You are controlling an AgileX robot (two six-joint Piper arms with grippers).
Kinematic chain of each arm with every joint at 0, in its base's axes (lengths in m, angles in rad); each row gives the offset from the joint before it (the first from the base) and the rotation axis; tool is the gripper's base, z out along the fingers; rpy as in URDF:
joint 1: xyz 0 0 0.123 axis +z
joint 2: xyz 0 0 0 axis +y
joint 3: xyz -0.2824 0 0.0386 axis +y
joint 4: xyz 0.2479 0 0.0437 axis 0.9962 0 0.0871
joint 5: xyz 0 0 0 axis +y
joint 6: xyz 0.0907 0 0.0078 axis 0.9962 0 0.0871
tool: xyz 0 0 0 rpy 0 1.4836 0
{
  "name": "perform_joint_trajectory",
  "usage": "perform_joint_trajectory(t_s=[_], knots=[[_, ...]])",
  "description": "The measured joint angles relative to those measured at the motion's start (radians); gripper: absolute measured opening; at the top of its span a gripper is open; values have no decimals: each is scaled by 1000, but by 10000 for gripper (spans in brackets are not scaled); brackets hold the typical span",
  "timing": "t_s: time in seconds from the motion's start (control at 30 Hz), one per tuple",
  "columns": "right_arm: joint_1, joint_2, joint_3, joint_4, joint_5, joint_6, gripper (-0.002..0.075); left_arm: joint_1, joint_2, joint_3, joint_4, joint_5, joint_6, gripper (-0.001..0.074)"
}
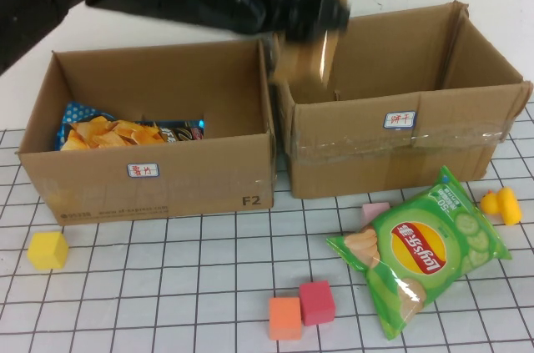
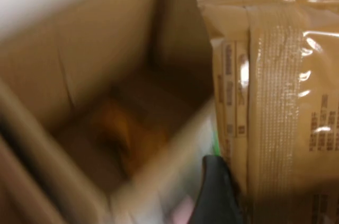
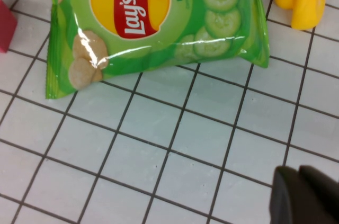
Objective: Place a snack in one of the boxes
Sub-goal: Place the biscuit in the biscuit box
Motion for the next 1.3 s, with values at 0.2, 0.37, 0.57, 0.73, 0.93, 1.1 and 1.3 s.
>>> perform_joint_trajectory(t_s=[0.2,0.37,0.57,0.73,0.93,1.1,1.3], knots=[[0,0,0,0,-4,0,-1,0,108,-10,-193,-425,104,450],[0,0,0,0,-4,0,-1,0,244,-14,-343,-593,118,451],[0,0,0,0,-4,-2,-1,0,386,-51,-372,-642,128,450],[0,0,0,0,-4,-8,-1,-3,419,-90,-368,-595,224,450],[0,0,0,0,-4,-10,-1,-15,419,-107,-366,-501,503,473],[0,0,0,0,-4,-10,-1,-35,419,-112,-366,-474,622,559],[0,0,0,2,-4,-11,-1,-46,376,-141,-338,-450,659,502]])
